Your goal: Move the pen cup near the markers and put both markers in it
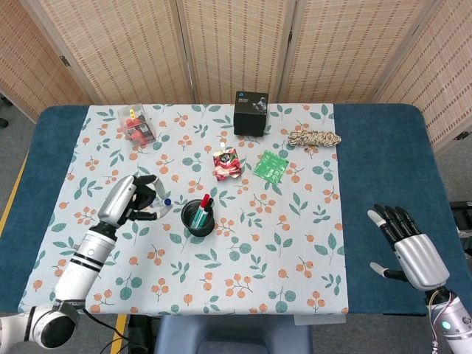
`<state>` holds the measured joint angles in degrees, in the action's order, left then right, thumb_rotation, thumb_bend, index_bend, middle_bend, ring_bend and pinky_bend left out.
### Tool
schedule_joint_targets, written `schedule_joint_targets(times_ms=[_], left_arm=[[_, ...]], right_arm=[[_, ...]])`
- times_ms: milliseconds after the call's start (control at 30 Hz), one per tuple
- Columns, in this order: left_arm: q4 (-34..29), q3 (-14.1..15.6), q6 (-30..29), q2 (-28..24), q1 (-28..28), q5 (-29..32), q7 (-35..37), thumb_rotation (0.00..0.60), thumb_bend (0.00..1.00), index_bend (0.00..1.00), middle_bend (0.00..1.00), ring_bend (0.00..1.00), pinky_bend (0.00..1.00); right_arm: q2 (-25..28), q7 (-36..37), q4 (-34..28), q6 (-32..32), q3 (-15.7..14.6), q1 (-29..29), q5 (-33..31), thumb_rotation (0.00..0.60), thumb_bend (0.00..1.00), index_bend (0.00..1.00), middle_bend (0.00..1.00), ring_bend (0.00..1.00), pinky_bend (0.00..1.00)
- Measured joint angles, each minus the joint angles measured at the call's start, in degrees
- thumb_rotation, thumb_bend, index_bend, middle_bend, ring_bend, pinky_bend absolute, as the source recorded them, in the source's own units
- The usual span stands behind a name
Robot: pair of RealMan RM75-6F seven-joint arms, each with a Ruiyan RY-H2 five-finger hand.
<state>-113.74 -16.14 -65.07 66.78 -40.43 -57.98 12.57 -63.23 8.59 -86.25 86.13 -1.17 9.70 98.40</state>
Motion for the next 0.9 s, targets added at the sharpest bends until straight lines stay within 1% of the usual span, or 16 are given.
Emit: schedule_joint_targets(times_ms=[133,200,433,667,900], left_arm=[[-0.2,-2.3,0.4,5.3,-1.8,5.4,-0.5,0.6,0.38,0.64,1.0,0.93,0.93],[-0.1,-3.1,0.4,7.1,-2.7,7.2,-1.4,0.6,0.38,0.64,1.0,0.93,0.93],[-0.4,-5.8,-1.8,13.0,-5.7,14.1,-7.1,0.6,0.38,0.64,1.0,0.93,0.94],[1.7,-7.2,-2.9,19.7,-7.9,17.9,-9.2,0.6,0.38,0.64,1.0,0.93,0.94],[6.6,-7.7,-1.1,22.8,-8.6,18.4,-8.8,0.6,0.38,0.64,1.0,0.93,0.94]], right_arm=[[0.2,0.8,0.3,0.1,0.0,0.0,0.0,0.6,0.07,0.0,0.0,0.0,0.0],[0.3,1.1,0.5,0.1,0.1,0.0,-0.1,0.6,0.07,0.0,0.0,0.0,0.0],[0.4,1.7,0.7,0.7,0.2,0.0,-0.1,0.6,0.07,0.0,0.0,0.0,0.0],[0.5,2.4,1.2,2.3,0.2,-0.6,0.4,0.6,0.07,0.0,0.0,0.0,0.0],[0.8,3.7,1.7,3.6,0.1,-1.0,1.0,0.6,0.07,0.0,0.0,0.0,0.0]])
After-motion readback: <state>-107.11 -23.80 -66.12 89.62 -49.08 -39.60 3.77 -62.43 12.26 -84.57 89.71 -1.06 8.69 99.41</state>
